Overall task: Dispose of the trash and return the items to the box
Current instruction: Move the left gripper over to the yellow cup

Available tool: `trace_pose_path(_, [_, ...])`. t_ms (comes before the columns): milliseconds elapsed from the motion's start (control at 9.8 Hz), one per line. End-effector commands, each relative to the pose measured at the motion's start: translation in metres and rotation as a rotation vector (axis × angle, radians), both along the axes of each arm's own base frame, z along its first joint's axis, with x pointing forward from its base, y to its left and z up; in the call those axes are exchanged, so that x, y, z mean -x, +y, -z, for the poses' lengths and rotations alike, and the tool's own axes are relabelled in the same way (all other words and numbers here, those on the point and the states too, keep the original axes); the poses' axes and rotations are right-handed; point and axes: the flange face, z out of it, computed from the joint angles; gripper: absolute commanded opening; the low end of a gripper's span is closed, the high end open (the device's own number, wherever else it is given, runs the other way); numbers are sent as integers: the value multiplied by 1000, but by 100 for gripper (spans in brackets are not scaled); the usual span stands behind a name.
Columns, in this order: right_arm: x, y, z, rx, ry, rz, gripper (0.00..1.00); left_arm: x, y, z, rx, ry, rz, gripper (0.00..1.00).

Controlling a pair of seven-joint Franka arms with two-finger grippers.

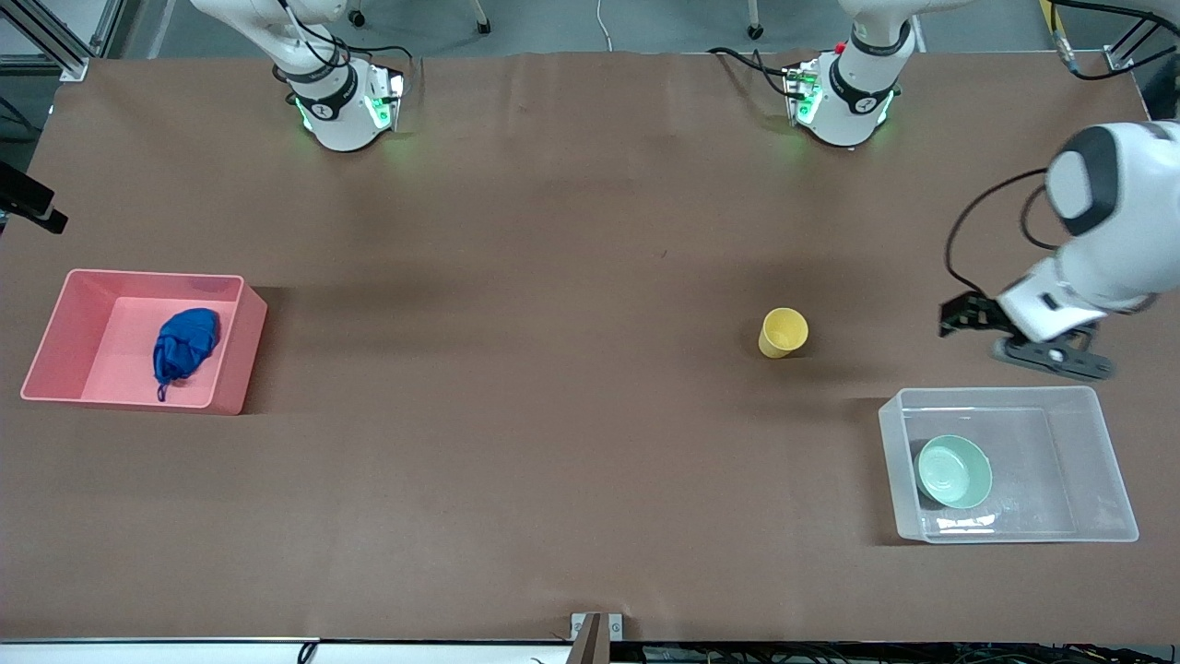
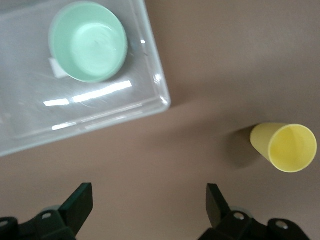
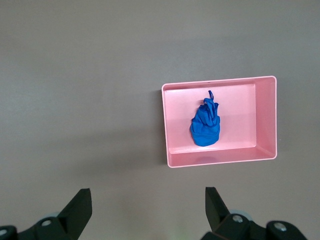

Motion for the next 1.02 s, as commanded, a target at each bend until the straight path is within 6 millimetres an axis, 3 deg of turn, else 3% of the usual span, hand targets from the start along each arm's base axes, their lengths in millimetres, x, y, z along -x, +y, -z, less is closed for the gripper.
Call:
trace_pose_path(0, [7, 2, -2, 7, 2, 0, 100, 27, -39, 53, 7, 8, -26, 99])
trace_pose_path(306, [8, 1, -2, -6, 4, 0, 100, 34, -111, 110, 57, 13, -87, 99])
trace_pose_path(714, [8, 1, -2, -9, 3, 1, 100, 21, -157, 148, 102, 22, -65, 99])
trace_pose_path(918, [8, 1, -2, -9, 5, 0, 100, 34, -155, 160, 73, 46, -36, 99])
